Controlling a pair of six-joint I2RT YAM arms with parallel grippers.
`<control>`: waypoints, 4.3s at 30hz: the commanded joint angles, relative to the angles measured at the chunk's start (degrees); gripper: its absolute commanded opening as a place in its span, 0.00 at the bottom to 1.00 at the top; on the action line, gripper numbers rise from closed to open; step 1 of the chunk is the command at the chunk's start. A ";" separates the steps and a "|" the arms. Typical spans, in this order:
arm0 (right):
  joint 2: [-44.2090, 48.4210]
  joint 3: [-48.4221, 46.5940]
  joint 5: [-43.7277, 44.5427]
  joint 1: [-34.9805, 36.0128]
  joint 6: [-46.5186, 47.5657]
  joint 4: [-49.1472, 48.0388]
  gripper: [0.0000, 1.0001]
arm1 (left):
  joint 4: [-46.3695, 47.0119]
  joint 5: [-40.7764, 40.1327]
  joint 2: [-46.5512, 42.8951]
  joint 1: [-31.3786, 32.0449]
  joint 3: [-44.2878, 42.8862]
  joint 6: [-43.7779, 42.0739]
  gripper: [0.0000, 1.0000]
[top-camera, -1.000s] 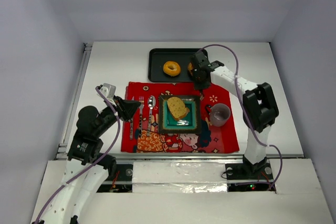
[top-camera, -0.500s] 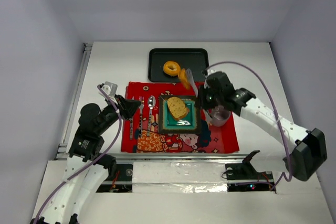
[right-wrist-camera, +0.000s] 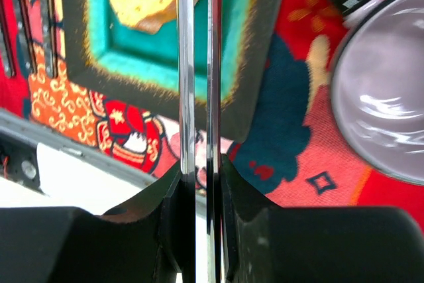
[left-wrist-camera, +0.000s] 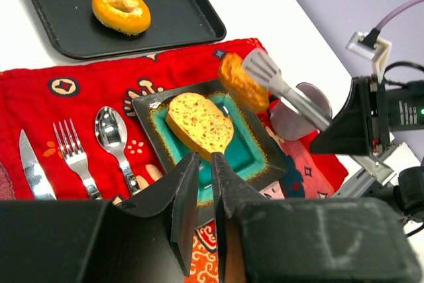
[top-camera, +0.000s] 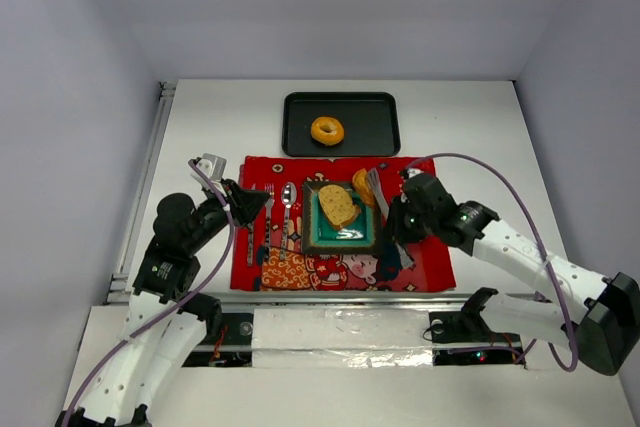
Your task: Place the bread
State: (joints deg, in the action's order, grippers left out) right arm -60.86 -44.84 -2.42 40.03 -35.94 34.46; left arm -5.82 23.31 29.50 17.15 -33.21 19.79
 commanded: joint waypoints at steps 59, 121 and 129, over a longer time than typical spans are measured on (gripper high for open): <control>-56.65 -52.28 -4.97 -12.26 16.96 -0.53 0.58 | 3.19 2.88 -2.87 -0.36 0.69 -0.54 0.12; -0.22 -7.71 17.52 26.06 -11.96 3.76 0.47 | 2.13 -1.16 -5.15 -1.41 0.43 -0.37 0.12; -6.19 -19.74 20.72 5.89 -1.07 -3.42 0.39 | 2.66 0.86 -7.52 -1.41 0.60 -0.72 0.12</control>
State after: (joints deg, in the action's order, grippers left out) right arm -65.56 -59.31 17.10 54.30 -42.76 37.21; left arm -5.89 22.41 23.09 16.01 -32.56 19.77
